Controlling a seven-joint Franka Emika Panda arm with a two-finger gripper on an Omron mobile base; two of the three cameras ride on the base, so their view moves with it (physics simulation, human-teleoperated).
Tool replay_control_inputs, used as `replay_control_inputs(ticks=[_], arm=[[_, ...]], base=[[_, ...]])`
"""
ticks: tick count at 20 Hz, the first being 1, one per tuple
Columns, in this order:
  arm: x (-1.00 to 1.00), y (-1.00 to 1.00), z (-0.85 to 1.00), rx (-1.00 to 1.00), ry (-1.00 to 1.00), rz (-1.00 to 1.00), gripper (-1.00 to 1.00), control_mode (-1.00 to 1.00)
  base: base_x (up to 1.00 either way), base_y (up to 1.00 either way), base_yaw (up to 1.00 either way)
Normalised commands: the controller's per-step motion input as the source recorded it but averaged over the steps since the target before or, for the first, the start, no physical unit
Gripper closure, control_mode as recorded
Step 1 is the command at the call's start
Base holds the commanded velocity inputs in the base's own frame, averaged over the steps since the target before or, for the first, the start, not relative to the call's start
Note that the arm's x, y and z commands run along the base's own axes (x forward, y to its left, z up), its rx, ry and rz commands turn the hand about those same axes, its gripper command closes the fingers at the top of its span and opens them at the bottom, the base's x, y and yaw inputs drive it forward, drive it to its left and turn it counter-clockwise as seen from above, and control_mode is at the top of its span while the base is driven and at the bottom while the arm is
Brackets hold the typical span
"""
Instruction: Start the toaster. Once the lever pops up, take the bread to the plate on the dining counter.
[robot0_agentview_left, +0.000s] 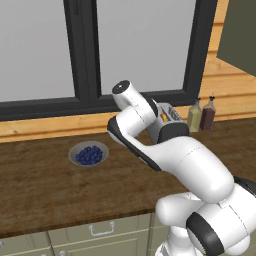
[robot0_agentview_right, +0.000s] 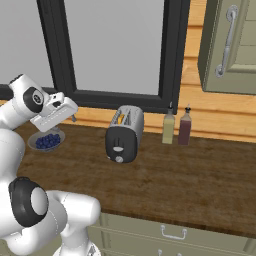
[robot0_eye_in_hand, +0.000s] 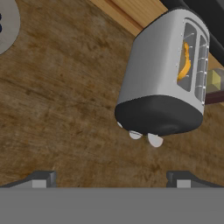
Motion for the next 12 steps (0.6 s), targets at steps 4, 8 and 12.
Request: replay_control_inputs(ticks=[4, 8, 12], arm=[[0.0, 0.0, 0.0, 0.0, 0.0, 0.0, -1.0, -1.0], [0.0, 0.0, 0.0, 0.0, 0.0, 0.0, -1.0, -1.0], [0.0, 0.0, 0.0, 0.0, 0.0, 0.0, -1.0, -1.0]], base=[[0.0, 0.0, 0.0], [0.0, 0.0, 0.0], [0.0, 0.0, 0.0]])
